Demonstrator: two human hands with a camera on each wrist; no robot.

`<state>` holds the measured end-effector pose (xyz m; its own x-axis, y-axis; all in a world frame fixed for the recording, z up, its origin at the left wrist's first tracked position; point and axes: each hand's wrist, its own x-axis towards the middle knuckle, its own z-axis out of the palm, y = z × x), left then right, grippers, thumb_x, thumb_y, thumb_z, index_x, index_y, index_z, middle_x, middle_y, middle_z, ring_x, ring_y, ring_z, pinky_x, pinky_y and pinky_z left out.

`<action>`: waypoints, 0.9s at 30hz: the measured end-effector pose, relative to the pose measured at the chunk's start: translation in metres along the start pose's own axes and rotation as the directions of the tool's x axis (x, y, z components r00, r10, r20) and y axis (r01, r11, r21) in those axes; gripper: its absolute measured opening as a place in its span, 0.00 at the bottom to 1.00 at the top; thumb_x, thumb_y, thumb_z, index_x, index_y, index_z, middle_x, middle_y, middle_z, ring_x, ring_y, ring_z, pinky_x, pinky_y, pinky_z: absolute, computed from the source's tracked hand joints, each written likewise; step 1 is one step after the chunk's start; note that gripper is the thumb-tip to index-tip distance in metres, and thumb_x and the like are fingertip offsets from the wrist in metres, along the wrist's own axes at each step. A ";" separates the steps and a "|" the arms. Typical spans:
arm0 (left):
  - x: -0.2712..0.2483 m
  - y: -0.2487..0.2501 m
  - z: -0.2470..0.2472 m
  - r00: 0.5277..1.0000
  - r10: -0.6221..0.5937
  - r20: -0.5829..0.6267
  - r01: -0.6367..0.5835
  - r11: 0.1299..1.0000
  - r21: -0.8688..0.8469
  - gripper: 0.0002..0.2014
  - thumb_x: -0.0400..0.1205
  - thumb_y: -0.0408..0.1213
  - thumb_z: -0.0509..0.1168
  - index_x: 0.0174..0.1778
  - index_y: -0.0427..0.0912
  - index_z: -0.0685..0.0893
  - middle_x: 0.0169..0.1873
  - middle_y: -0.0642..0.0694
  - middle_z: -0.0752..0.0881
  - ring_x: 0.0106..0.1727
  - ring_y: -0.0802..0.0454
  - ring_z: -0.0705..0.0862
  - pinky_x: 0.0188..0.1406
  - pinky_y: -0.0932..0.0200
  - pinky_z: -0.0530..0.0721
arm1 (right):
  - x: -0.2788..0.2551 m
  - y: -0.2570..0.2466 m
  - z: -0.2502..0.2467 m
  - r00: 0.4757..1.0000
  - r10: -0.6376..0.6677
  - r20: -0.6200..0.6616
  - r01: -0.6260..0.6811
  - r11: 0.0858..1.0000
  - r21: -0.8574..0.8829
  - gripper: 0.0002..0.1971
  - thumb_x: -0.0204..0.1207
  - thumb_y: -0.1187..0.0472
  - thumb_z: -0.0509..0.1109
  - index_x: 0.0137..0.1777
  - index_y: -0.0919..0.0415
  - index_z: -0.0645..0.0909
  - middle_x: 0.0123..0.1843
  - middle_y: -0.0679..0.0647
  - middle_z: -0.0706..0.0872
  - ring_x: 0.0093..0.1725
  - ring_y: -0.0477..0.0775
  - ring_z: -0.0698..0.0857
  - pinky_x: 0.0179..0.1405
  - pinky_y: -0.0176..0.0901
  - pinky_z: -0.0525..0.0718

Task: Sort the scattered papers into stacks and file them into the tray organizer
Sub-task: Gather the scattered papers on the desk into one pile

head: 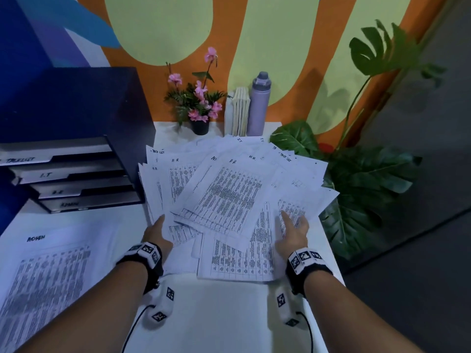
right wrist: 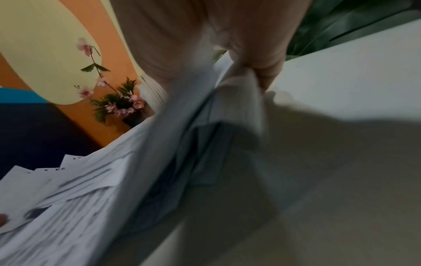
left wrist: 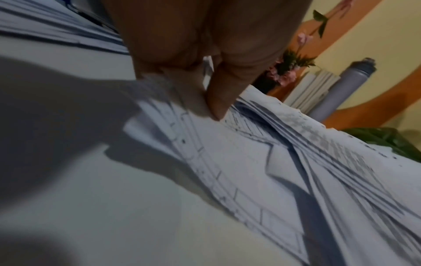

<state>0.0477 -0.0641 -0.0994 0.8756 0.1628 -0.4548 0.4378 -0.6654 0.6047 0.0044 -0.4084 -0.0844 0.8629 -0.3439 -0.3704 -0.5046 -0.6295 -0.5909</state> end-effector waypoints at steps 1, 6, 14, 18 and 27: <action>-0.002 -0.001 0.002 1.000 0.018 0.010 -0.018 1.000 0.024 0.40 0.79 0.26 0.65 0.84 0.48 0.53 0.80 0.37 0.61 0.78 0.40 0.66 0.75 0.55 0.66 | 0.001 0.002 0.004 1.000 -0.015 0.016 0.014 0.999 0.032 0.42 0.74 0.78 0.61 0.82 0.41 0.60 0.85 0.47 0.38 0.82 0.60 0.61 0.74 0.42 0.69; -0.030 -0.016 0.012 0.996 0.083 0.044 -0.086 0.993 0.076 0.36 0.80 0.25 0.62 0.83 0.48 0.57 0.80 0.41 0.63 0.78 0.44 0.66 0.75 0.59 0.65 | -0.013 0.016 0.007 0.997 -0.042 0.063 0.049 0.993 -0.109 0.28 0.76 0.74 0.60 0.71 0.48 0.76 0.81 0.52 0.55 0.73 0.61 0.72 0.71 0.41 0.71; -0.096 -0.049 0.010 0.976 0.058 0.210 -0.086 0.988 0.125 0.38 0.77 0.29 0.67 0.82 0.48 0.59 0.79 0.44 0.65 0.78 0.46 0.68 0.75 0.59 0.68 | -0.059 0.036 -0.004 0.984 0.006 0.179 0.052 0.945 -0.323 0.28 0.74 0.74 0.62 0.66 0.42 0.76 0.74 0.50 0.57 0.53 0.58 0.82 0.59 0.42 0.83; -0.124 -0.058 0.004 0.944 0.026 0.328 -0.107 0.967 0.231 0.40 0.78 0.37 0.70 0.83 0.50 0.57 0.80 0.45 0.65 0.77 0.47 0.69 0.70 0.62 0.71 | -0.079 0.043 -0.005 0.989 0.049 0.141 0.009 0.924 -0.382 0.25 0.75 0.70 0.63 0.59 0.35 0.74 0.72 0.48 0.62 0.46 0.55 0.84 0.59 0.49 0.83; -0.127 -0.009 -0.031 0.889 -0.065 0.454 -0.251 0.758 0.601 0.13 0.82 0.44 0.57 0.49 0.43 0.84 0.50 0.42 0.87 0.46 0.49 0.82 0.44 0.62 0.81 | -0.099 0.006 0.002 0.980 0.198 0.033 -0.095 0.604 -0.791 0.18 0.75 0.57 0.62 0.65 0.44 0.80 0.81 0.54 0.60 0.81 0.80 0.42 0.69 0.84 0.32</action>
<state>-0.0612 -0.0561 -0.0263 0.6574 -0.1426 -0.7399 -0.0109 -0.9836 0.1799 -0.0839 -0.3773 -0.0531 0.7443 -0.4385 -0.5037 -0.3634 -0.8987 0.2454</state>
